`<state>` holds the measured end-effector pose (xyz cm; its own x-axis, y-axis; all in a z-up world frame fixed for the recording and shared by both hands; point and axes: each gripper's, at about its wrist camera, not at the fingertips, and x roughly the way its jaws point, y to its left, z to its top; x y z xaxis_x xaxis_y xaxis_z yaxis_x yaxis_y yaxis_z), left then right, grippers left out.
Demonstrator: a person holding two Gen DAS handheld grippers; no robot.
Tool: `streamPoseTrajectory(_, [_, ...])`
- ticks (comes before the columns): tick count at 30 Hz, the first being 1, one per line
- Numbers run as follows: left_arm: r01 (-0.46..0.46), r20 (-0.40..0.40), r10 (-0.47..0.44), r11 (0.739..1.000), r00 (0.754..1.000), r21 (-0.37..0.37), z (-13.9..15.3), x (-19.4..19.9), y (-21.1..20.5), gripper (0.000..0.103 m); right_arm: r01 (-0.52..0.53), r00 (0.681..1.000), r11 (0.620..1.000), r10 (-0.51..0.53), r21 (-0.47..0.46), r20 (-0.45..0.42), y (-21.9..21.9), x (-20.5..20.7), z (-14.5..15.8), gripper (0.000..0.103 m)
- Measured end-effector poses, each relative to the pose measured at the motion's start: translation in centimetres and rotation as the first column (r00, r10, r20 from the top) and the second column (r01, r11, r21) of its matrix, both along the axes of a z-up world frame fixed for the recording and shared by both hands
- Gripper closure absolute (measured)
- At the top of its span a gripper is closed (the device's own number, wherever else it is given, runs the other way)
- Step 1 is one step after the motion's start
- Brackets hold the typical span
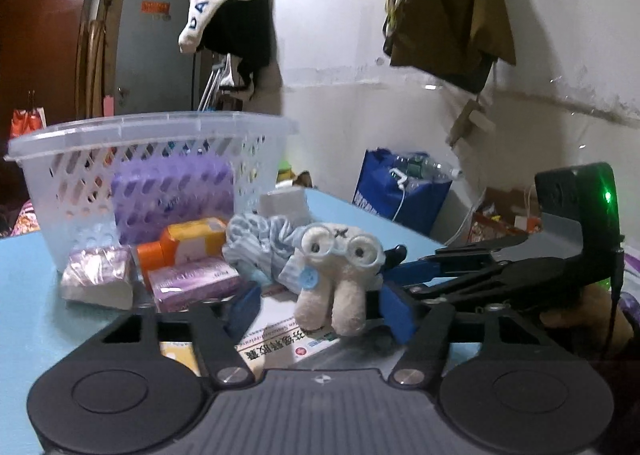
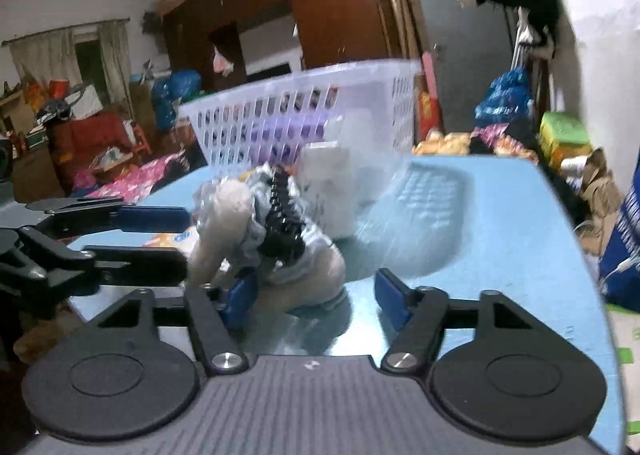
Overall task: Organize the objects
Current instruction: 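Grasp the white plush toy between both tools and lift it, then lower the plush toy into the basket and open both tools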
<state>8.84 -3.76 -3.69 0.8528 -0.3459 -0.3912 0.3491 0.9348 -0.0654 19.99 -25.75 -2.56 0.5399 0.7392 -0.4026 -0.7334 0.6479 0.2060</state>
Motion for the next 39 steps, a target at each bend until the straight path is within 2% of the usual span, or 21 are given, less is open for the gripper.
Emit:
streamPoseTrajectory(2, [0.003,-0.01,-0.003,1.0,1.0,-0.005,-0.3,0.3,0.0,0.052,-0.012,1.0,1.0,0.012,0.016,-0.019,-0.1,-0.1,-0.6,0.046])
streamPoseTrajectory(4, [0.013,-0.017,-0.013,1.0,1.0,-0.005,-0.4,0.5,-0.1,0.062,-0.024,0.999,0.999,0.025,0.027,-0.028,-0.7,-0.7,-1.1,0.054])
streamPoseTrajectory(7, [0.007,-0.003,-0.007,1.0,1.0,0.028,-0.6,0.4,-0.6,0.067,-0.022,1.0,0.999,0.023,0.034,-0.017,-1.0,-1.3,-1.3,0.059])
streamPoseTrajectory(11, [0.006,0.044,-0.008,0.999,0.999,0.053,-0.3,-0.5,-1.0,0.07,0.006,0.998,1.0,-0.007,0.016,0.055,-1.1,-2.9,-0.8,0.073])
streamPoseTrajectory(17, [0.03,0.145,-0.039,0.998,0.989,0.061,0.6,-2.8,-0.9,0.071,0.02,0.985,1.0,-0.018,-0.009,0.174,-0.9,-5.3,0.9,0.077])
streamPoseTrajectory(31, [0.055,0.27,-0.065,0.997,0.961,0.045,2.8,-5.5,0.8,0.071,-0.028,0.963,0.999,0.019,0.027,0.269,0.1,-6.7,3.4,0.078])
streamPoseTrajectory(39, [0.046,0.338,-0.06,0.998,0.939,0.049,7.5,-5.2,1.8,0.07,-0.049,0.93,0.999,0.045,0.002,0.364,1.5,-6.6,7.5,0.078])
